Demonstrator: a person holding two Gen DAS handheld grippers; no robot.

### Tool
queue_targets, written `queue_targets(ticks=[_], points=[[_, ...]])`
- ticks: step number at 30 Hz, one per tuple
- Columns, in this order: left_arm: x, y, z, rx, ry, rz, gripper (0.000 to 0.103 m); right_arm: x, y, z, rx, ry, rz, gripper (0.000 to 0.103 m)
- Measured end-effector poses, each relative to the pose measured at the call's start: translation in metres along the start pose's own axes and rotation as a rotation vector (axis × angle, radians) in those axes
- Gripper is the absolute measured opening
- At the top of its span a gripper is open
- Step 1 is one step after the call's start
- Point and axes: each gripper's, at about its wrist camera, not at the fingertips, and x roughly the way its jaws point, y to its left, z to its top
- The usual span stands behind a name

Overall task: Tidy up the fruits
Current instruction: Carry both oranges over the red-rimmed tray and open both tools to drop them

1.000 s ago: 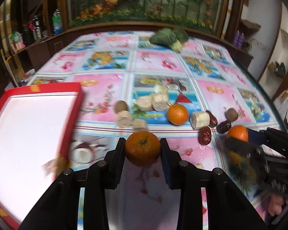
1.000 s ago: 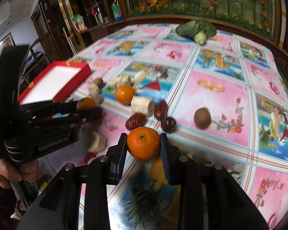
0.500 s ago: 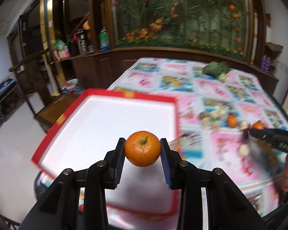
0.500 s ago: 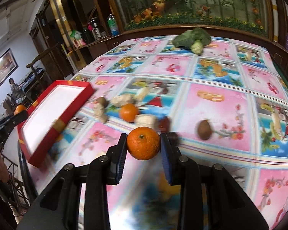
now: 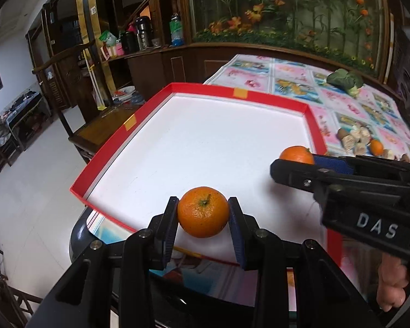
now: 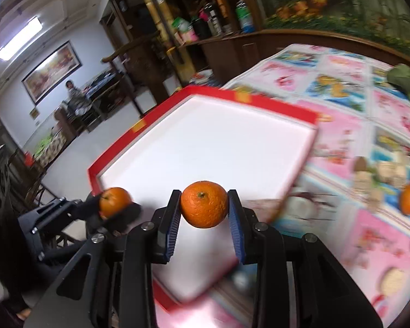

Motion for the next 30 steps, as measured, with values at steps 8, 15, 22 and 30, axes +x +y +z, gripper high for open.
queue_targets(ticks=[8,15,22,30], points=[[0.007,0.001,-0.004,-0.011,0.010,0.024,0.041,0.019,0.000,-0.005,-0.026,0.077,-0.027,0.037],[0.001,0.002,-0.005,-0.029,-0.004,0.048,0.064,0.011,-0.004,-0.004,-0.047,0.080,-0.015,0.048],[-0.013,-0.014,-0.002,-0.007,-0.022,0.036,0.069,-0.031,-0.031,0.004,0.045,-0.067,0.022,0.058],[-0.031,-0.065,0.001,0.092,-0.036,-0.091,0.074,-0.079,-0.089,-0.003,0.097,-0.110,-0.088,0.058]])
